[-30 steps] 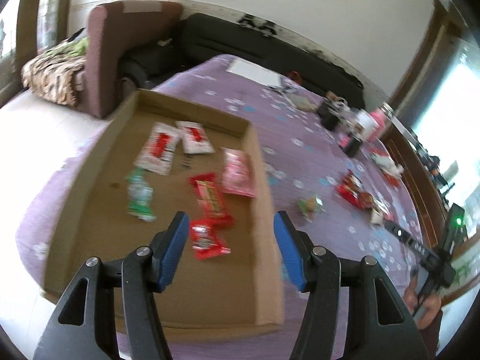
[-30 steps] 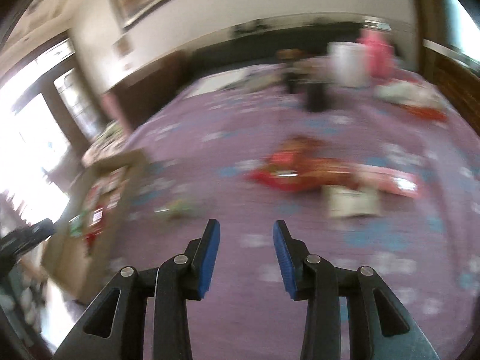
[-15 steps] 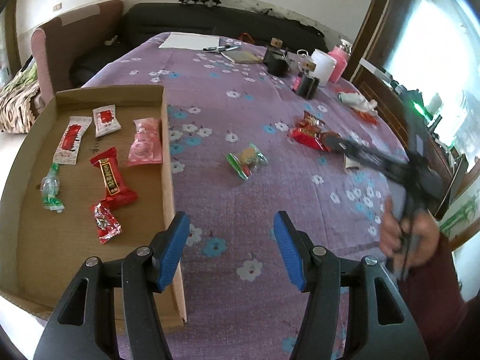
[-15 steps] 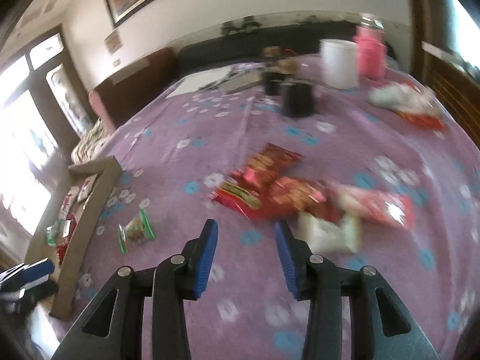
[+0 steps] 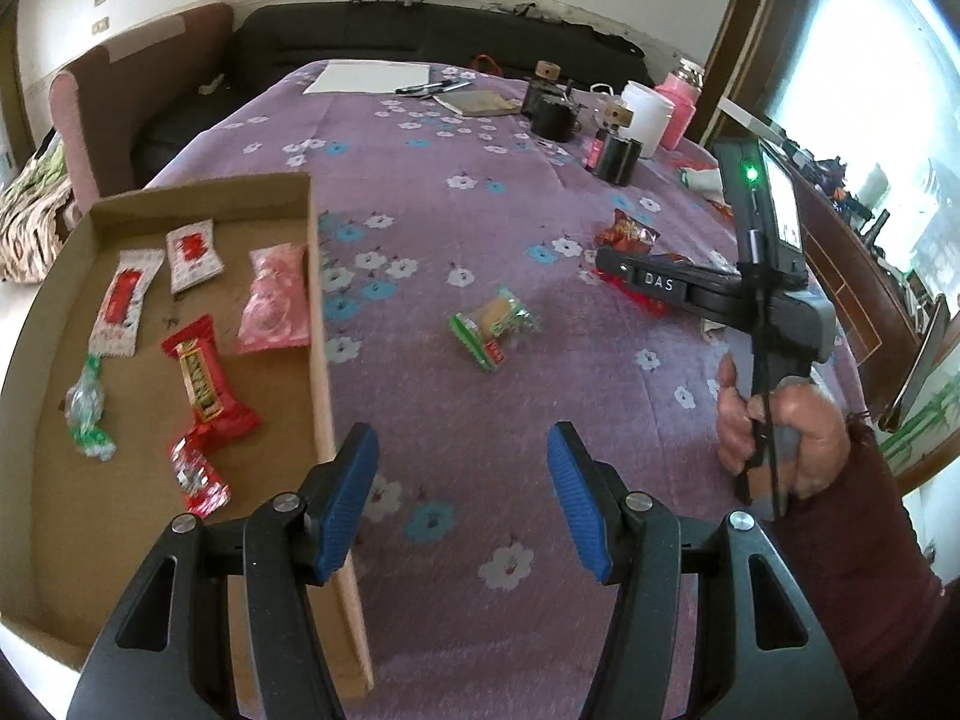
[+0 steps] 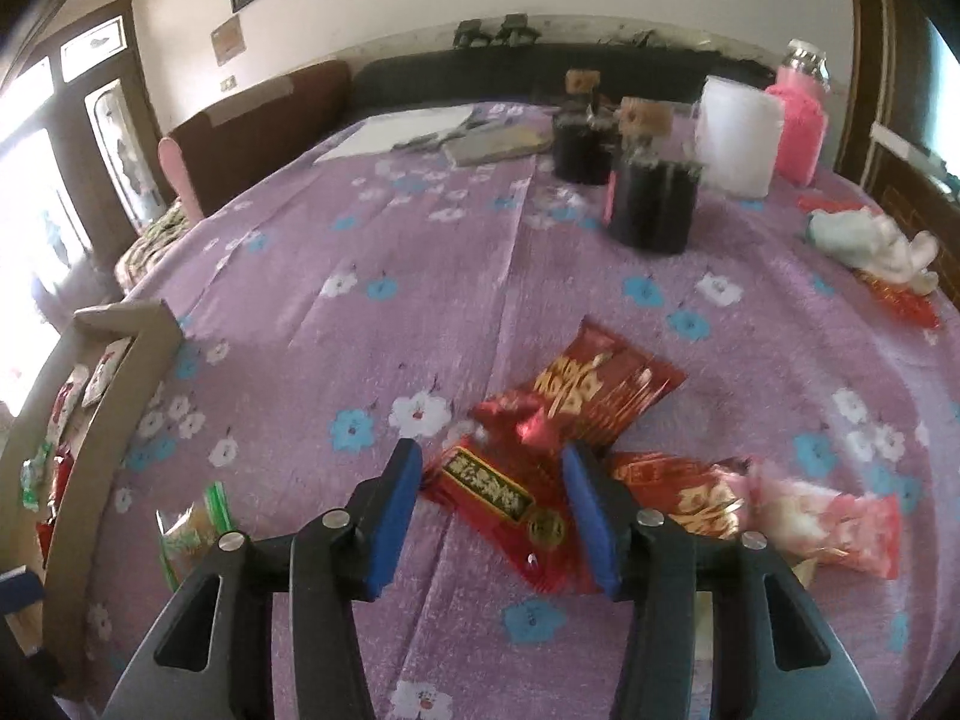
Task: Organize snacks
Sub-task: 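Grasp a dark red packet with the right gripper while the left grasps a green-yellow candy, then carry the green-yellow candy over the box with the left gripper while the right carries the red packet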
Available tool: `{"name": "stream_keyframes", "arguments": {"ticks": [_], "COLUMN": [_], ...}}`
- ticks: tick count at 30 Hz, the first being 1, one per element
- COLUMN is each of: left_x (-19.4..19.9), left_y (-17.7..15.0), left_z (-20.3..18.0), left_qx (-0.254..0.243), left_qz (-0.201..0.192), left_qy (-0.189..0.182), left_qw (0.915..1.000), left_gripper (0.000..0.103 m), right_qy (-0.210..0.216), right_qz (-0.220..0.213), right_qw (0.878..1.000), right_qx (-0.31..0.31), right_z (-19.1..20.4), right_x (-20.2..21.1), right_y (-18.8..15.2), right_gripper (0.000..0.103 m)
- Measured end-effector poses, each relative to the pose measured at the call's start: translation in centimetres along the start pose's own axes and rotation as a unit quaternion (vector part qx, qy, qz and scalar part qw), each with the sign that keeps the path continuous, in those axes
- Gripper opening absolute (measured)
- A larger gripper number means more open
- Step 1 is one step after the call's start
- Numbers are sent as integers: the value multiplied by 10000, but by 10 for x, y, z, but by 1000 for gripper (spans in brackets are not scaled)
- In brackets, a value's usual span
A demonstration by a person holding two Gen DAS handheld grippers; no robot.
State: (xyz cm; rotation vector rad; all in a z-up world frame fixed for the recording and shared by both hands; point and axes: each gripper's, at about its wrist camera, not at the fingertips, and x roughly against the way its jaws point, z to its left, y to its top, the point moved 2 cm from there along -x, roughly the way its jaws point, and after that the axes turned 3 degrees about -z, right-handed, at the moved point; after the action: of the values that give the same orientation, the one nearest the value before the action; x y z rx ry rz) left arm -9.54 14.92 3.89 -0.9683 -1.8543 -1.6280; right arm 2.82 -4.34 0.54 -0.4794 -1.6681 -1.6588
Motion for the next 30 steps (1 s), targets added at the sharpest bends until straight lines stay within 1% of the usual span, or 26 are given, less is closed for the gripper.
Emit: {"name": "stream_keyframes", "arguments": {"ticks": [1,2,9,13,17,22,25,26,27,30], "left_x": [-3,-7,-34,-61,-89,-108,-109,-109,-108,-106], "left_y": [3,6,26,37,45,45,46,46,47,46], "left_z": [-3,-5,-24,-36,-40,-43,-42,-41,-41,-42], "left_qx": [-35,-80,-443,-613,-642,-909,-931,-897,-885,-891], "left_qz": [28,51,261,455,726,809,738,722,686,629], "left_qy": [1,9,74,119,258,584,578,564,561,562], "left_qw": [10000,10000,9986,9970,9950,9908,9912,9917,9921,9924], "left_gripper": [57,57,57,57,57,58,57,54,45,41], "right_qy": [116,236,567,615,617,666,685,676,656,577], "right_qz": [78,209,512,428,355,352,370,374,374,363], "right_qw": [9999,9994,9949,9950,9955,9950,9949,9950,9954,9964], "right_qx": [-46,-164,-651,-655,-623,-650,-645,-626,-598,-495], "right_z": [-1,-2,-14,-17,-15,-17,-18,-18,-17,-13], "right_x": [0,0,20,36,43,44,46,46,47,48], "right_y": [-1,-1,-24,-41,-47,-48,-48,-49,-49,-50], "right_gripper": [24,24,24,24,25,25,26,26,27,27]}}
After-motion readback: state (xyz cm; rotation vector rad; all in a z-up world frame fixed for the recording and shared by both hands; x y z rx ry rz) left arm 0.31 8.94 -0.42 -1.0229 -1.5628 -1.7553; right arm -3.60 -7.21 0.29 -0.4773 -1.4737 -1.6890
